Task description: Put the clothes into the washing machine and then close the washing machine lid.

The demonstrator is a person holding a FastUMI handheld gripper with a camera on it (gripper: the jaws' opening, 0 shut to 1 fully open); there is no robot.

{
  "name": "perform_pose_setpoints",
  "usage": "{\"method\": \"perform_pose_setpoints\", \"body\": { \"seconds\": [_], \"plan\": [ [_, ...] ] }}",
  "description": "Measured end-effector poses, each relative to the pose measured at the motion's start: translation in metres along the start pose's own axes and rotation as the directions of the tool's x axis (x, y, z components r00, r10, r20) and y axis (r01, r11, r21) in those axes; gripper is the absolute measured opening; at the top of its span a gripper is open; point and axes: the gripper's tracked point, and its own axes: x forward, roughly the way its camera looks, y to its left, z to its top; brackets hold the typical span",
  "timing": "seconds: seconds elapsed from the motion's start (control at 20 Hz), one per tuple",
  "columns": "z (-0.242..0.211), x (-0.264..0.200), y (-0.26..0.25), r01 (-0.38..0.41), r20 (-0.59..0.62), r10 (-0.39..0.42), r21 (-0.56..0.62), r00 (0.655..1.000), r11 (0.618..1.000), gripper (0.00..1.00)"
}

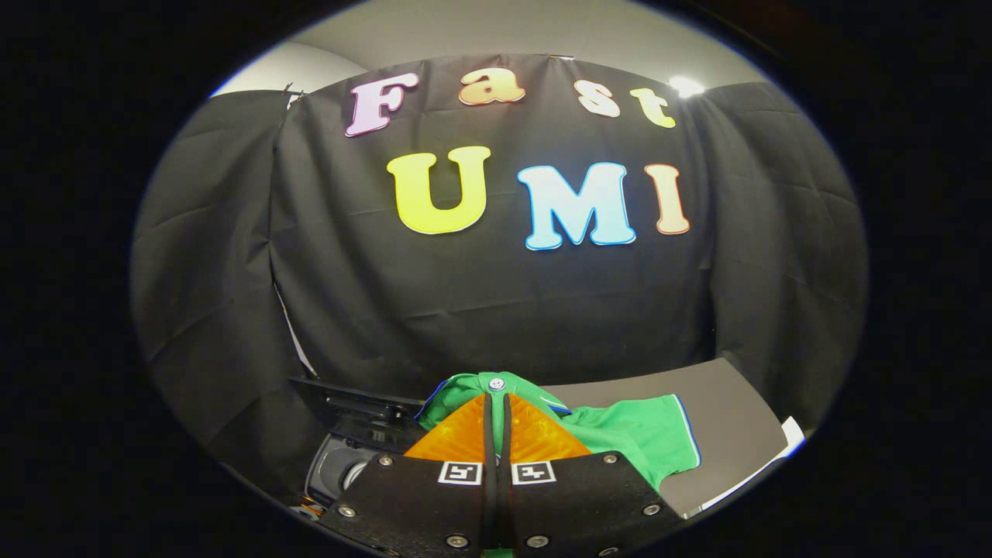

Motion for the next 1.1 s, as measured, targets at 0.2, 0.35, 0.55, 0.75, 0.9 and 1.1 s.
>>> {"method": "perform_pose_setpoints", "body": {
  "seconds": [0.2, 0.35, 0.55, 0.75, 0.9, 1.1],
  "plan": [
    [-0.005, 0.002, 0.033, -0.036, -0.005, 0.036, -0.021, 0.999, 0.999, 0.00],
    [-0.011, 0.004, 0.059, -0.063, -0.010, 0.063, -0.030, 0.998, 0.998, 0.00],
    [-0.020, 0.005, 0.093, -0.093, -0.021, 0.093, -0.044, 0.995, 0.995, 0.00],
    [-0.032, 0.010, 0.120, -0.112, -0.035, 0.110, -0.055, 0.993, 0.992, 0.00],
    [-0.042, 0.015, 0.137, -0.119, -0.045, 0.116, -0.062, 0.992, 0.991, 0.00],
    [-0.060, 0.024, 0.161, -0.135, -0.071, 0.130, -0.079, 0.989, 0.988, 0.00]
  ]
}}
